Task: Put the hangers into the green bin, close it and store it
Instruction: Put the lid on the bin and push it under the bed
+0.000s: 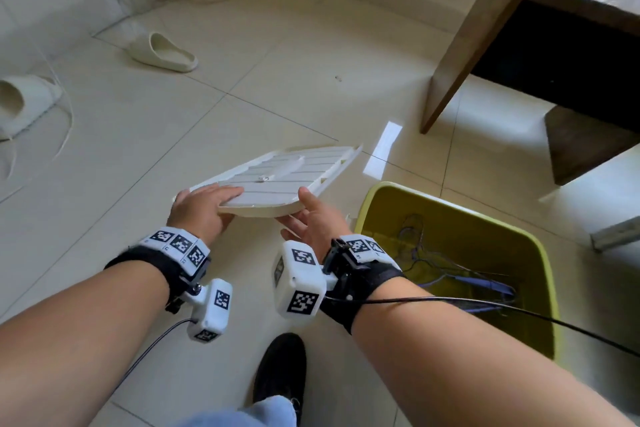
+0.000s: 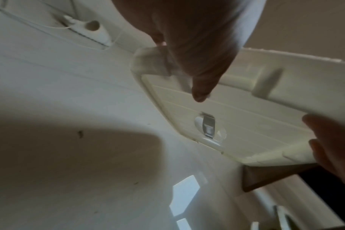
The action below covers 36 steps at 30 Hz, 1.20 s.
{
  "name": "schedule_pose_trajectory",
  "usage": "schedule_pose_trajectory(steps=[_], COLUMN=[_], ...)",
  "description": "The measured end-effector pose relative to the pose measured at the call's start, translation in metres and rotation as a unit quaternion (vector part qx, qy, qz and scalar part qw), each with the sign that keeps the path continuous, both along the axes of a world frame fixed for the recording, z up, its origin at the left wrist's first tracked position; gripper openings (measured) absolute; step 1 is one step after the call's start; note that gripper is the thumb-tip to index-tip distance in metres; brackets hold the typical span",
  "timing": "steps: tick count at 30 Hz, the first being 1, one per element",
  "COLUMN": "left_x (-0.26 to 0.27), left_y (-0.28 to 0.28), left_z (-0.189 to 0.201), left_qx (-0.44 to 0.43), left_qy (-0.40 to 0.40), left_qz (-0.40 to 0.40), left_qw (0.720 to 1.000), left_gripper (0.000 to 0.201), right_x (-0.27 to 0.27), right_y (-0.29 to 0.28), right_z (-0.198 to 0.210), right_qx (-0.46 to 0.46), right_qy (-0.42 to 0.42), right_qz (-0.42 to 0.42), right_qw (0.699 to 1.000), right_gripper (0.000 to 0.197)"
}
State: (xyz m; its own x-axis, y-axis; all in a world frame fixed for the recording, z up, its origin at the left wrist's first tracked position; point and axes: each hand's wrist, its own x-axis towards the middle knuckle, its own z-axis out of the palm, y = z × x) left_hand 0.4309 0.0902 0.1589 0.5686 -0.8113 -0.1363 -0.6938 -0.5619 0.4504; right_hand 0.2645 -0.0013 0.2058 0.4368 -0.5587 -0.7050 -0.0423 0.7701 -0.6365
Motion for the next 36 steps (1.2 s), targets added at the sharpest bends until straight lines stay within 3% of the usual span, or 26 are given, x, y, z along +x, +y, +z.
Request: schedule_pose_trajectory(steps=[8,16,24,29,33,36], left_x=[-0.04,-0.109,-0.17,-0.195,-0.209,-0.216], left_y=[-0.022,-0.034,-0.038,-0.032,-0.027,-0.022], left_z=[0.116,0.189,0.224,0.231,0.232,0.235], left_qx=[-0.146,-0.209,-0.259,-0.261,-0.265,-0.256], left_qy=[0.012,0.059,0.179,0.239,0.283,0.285], left_qz=[-0.052,-0.03,0.054,0.054,0.063,0.071], left_qw=[0.988,0.976,0.948,0.934,0.92,0.921], left_gripper=[0.031,0.026,0.033,0.036,0.036,0.039], right_x=[-0.046,-0.124,-0.229,-0.278,-0.315,-0.343], right_y=[-0.007,0.004,0.002,0.01,0.01,0.011], right_z=[0.111,0.192,0.208,0.202,0.196,0.194], right_qx=[-0.136,-0.261,-0.235,-0.282,-0.285,-0.281], right_qy=[-0.066,-0.045,0.021,0.139,0.196,0.266], right_qz=[-0.055,-0.061,-0.153,-0.154,-0.178,-0.169], right_qw=[0.987,0.962,0.96,0.937,0.921,0.907], right_gripper=[0.028,0.015,0.027,0.058,0.049,0.055])
